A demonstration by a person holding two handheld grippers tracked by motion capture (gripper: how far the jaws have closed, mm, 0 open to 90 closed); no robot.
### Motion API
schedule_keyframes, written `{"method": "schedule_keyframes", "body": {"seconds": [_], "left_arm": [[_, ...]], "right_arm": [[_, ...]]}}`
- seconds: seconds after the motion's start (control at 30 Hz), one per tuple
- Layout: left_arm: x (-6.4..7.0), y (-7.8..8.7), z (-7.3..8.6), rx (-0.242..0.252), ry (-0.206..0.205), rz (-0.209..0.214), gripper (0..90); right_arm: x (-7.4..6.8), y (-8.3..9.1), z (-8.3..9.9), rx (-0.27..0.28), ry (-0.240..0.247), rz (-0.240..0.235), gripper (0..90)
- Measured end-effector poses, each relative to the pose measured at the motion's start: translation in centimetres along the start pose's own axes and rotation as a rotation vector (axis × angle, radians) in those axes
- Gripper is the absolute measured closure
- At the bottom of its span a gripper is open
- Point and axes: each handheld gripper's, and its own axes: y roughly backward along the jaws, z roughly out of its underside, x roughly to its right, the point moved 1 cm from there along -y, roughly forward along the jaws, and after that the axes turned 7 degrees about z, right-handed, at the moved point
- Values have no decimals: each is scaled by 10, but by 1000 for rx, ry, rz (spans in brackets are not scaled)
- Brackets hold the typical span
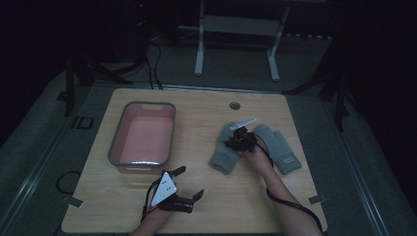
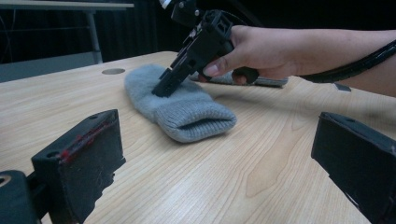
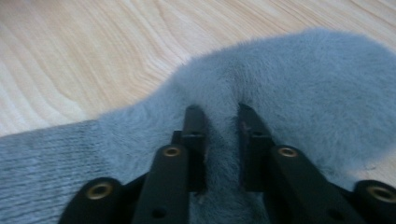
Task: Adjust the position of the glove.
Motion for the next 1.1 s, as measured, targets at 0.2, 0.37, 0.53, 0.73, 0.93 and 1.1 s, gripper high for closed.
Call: {"method": "schedule_keyframes", "body": {"seconds": [0.2,0.37,0.53,0.73,0.93,1.1], "left_arm": [[0,0,0,0,0,0,25],[0,0,0,-1,-1,-1,25],[0,0,0,-1,-1,-1,25],[-1,0,0,-1,1,2,25],[0,0,0,0,2,8,25],[0,0,0,0,-2,9,25]], "right_arm": [[-2,19,-4,42,43,-111,810],[-15,41,-7,103,164,-203,809],[-20,45,-4,101,226,-263,806],[-20,25,8,28,247,-301,719],[-18,11,19,20,221,-341,327],[-18,12,17,28,230,-319,292]]}}
